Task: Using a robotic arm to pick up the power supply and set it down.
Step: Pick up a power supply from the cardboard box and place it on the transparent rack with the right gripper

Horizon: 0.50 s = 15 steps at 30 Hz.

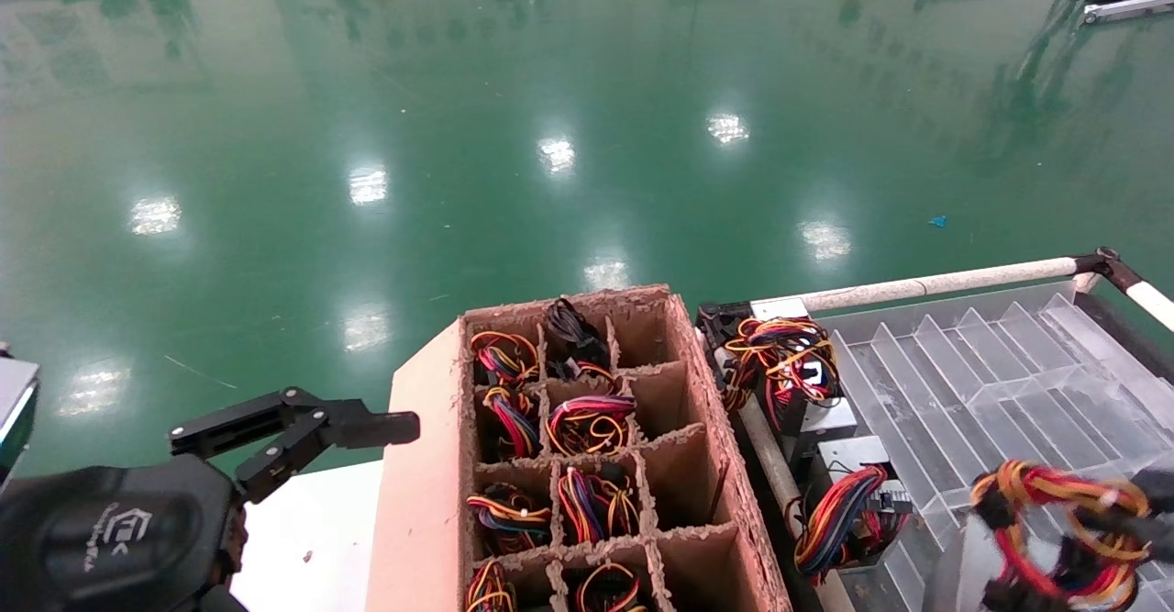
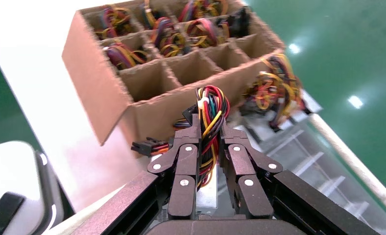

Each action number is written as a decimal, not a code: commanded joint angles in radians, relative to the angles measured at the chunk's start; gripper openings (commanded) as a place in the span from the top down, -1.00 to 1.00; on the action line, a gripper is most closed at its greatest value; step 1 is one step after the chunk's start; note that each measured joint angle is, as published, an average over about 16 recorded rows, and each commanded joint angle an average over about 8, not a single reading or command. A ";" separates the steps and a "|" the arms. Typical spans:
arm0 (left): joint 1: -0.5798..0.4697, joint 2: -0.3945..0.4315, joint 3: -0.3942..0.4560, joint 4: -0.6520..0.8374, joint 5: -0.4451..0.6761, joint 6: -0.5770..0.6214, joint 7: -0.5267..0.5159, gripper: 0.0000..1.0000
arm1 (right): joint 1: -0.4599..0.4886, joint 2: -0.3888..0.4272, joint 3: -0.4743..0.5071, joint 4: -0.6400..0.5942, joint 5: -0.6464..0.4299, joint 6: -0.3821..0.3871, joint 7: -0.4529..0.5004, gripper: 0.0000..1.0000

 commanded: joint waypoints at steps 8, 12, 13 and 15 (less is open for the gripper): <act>0.000 0.000 0.000 0.000 0.000 0.000 0.000 -1.00 | 0.014 -0.037 -0.069 0.043 -0.019 0.000 -0.001 1.00; 0.000 0.000 0.000 0.000 0.000 0.000 0.000 -1.00 | 0.031 -0.058 -0.100 0.050 -0.028 0.000 0.000 1.00; 0.000 0.000 0.000 0.000 0.000 0.000 0.000 -1.00 | 0.036 -0.063 -0.107 0.051 -0.030 0.000 0.001 1.00; 0.000 0.000 0.000 0.000 0.000 0.000 0.000 -1.00 | 0.047 -0.073 -0.123 0.055 -0.034 0.000 0.004 1.00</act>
